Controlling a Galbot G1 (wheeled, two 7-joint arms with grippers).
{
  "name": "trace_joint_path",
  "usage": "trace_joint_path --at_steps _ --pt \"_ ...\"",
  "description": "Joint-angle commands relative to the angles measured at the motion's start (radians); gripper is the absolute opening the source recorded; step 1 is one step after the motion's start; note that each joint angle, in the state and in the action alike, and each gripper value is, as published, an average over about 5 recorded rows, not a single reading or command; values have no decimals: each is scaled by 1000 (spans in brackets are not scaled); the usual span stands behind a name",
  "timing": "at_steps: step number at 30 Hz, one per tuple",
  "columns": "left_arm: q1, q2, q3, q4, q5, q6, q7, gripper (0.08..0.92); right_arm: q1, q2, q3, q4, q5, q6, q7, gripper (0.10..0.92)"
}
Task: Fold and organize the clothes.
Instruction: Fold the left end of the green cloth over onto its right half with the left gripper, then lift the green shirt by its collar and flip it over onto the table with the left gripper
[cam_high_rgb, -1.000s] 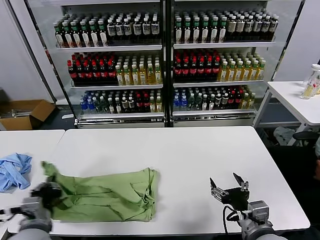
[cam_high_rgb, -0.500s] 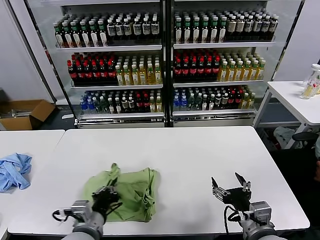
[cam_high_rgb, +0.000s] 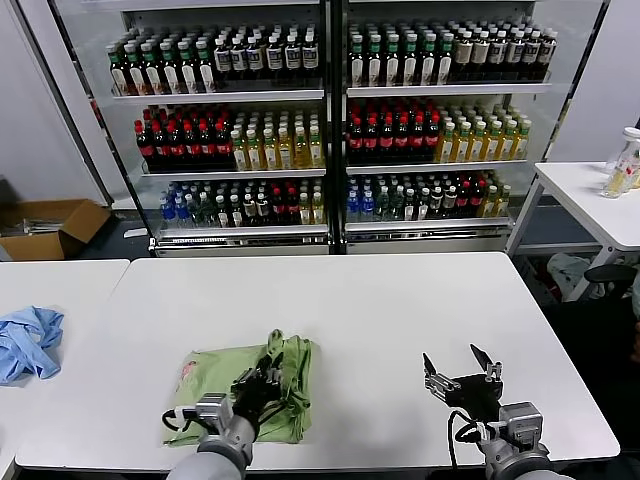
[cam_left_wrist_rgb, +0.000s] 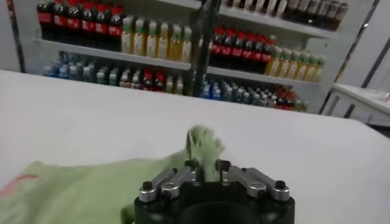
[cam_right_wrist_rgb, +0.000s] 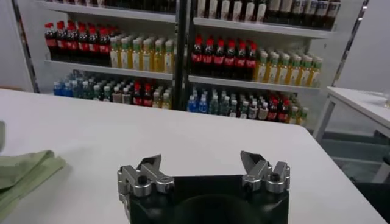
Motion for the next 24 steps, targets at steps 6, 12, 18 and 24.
trace_joint_path --at_steps 6,12,18,24 --pt "102 53 -161 -158 62 -155 115 523 36 -6 -22 -7 8 0 -2 823" --pt "233 150 -464 -75 94 -59 115 687 54 -3 -39 -19 11 0 -5 823" --pt "238 125 -481 36 70 -40 133 813 51 -8 -40 -19 11 0 -7 823" --pt "204 109 -474 105 -2 -42 162 822 49 -16 -35 -19 12 0 -7 823"
